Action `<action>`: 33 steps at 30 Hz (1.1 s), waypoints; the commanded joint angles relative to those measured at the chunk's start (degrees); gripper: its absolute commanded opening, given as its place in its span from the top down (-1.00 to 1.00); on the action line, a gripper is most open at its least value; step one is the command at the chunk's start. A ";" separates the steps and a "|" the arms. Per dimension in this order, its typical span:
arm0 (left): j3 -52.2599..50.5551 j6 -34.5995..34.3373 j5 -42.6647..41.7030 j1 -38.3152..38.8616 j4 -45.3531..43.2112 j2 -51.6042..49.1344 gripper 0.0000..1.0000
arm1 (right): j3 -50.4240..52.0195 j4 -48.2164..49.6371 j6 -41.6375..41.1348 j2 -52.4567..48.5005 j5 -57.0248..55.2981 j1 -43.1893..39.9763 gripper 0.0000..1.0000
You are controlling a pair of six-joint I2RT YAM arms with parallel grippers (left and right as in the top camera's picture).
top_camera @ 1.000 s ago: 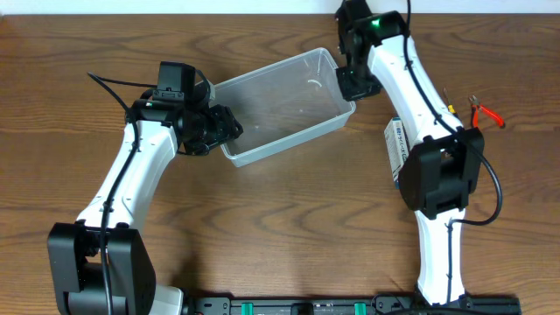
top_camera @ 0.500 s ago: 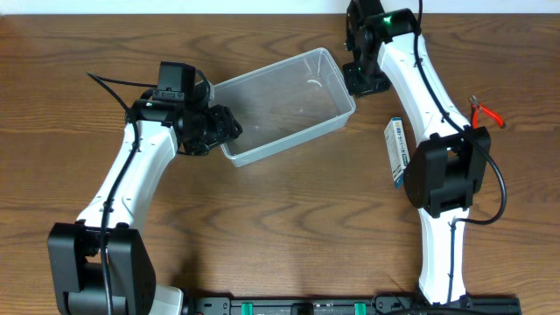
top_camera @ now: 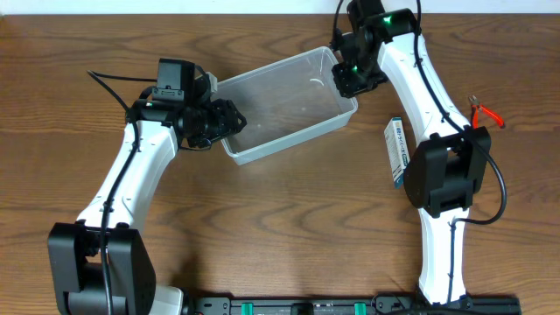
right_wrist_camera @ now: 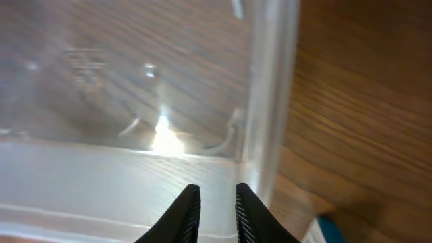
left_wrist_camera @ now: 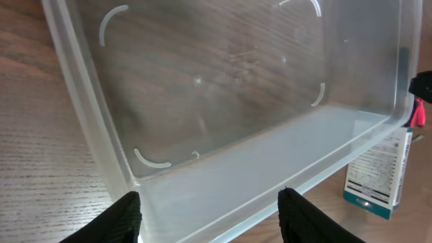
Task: Pack container
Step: 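Rotate the box with both grippers to square it with the table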
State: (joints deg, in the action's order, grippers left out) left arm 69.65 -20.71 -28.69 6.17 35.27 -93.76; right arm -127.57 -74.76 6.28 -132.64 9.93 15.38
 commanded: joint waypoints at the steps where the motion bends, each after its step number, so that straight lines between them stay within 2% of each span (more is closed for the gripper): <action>1: 0.50 0.76 -1.36 0.02 -0.20 0.39 -0.14 | -0.46 -0.52 3.74 1.92 5.90 -0.24 0.58; 17: 0.50 0.79 -5.22 0.02 -0.26 0.39 -0.14 | -0.04 -7.17 1.22 1.92 1.86 0.02 0.72; 26: 0.50 0.79 -5.22 0.02 -0.26 0.39 -0.14 | 1.88 -6.71 1.25 1.92 1.86 0.42 0.77; 33: 0.50 0.79 -5.20 0.02 -0.24 0.39 -0.14 | 6.86 -2.03 2.16 1.92 1.90 0.46 0.78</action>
State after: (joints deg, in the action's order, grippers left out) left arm 69.65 -20.71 -33.06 6.15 35.27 -93.76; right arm -122.30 -77.52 8.01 -132.60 11.97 15.55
